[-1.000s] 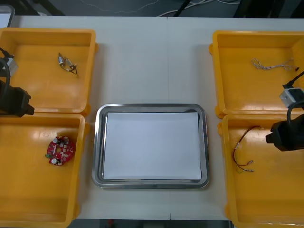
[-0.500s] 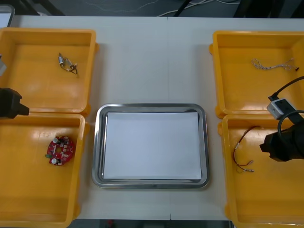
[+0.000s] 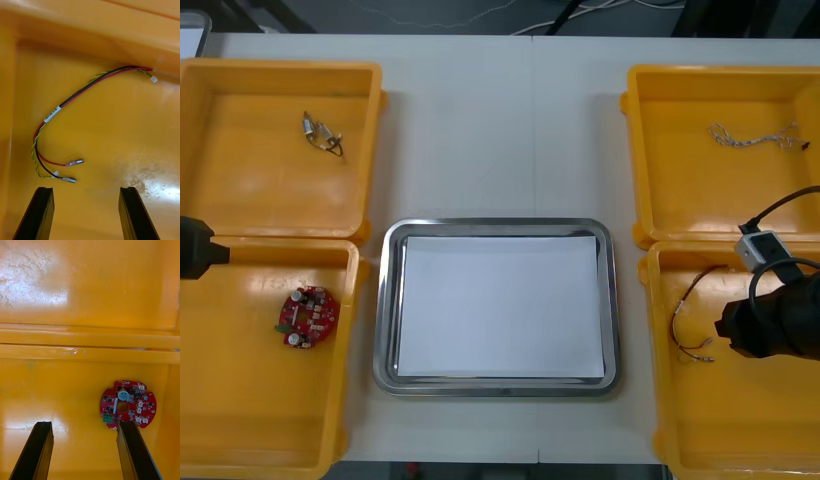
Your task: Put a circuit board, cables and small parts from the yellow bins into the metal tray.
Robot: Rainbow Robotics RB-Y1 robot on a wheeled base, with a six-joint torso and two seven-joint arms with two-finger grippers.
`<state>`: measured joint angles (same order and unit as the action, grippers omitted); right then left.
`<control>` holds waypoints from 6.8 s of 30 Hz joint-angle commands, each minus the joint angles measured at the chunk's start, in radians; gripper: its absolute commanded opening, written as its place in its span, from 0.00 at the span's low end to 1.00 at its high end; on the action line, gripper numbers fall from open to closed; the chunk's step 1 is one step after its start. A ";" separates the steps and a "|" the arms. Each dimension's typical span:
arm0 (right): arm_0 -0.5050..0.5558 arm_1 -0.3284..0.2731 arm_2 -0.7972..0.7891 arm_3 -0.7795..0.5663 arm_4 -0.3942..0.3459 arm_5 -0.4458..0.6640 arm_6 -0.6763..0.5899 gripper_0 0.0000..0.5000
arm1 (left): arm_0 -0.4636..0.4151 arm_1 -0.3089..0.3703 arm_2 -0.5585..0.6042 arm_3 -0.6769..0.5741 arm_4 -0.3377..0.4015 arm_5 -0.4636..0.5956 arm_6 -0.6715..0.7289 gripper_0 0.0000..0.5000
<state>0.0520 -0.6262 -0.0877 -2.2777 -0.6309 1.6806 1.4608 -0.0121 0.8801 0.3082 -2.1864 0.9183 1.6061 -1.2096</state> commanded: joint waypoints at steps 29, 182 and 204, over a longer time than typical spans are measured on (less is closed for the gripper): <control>0.104 0.085 0.187 0.040 0.208 -0.117 0.007 1.00 | 0.112 0.036 -0.037 -0.035 -0.004 -0.186 -0.739 1.00; 0.025 0.168 -0.152 0.030 0.122 0.165 -0.254 1.00 | 0.153 -0.012 -0.107 0.295 0.215 -0.248 -1.496 0.00; 0.097 0.246 -0.078 0.050 0.260 0.057 -0.260 1.00 | 0.241 -0.007 0.166 0.023 0.261 -0.063 -1.372 0.00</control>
<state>0.1148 -0.4068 -0.1756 -2.2160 -0.3877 1.7526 1.2369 0.2178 0.8750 0.4409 -2.1177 1.1754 1.5309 -2.6442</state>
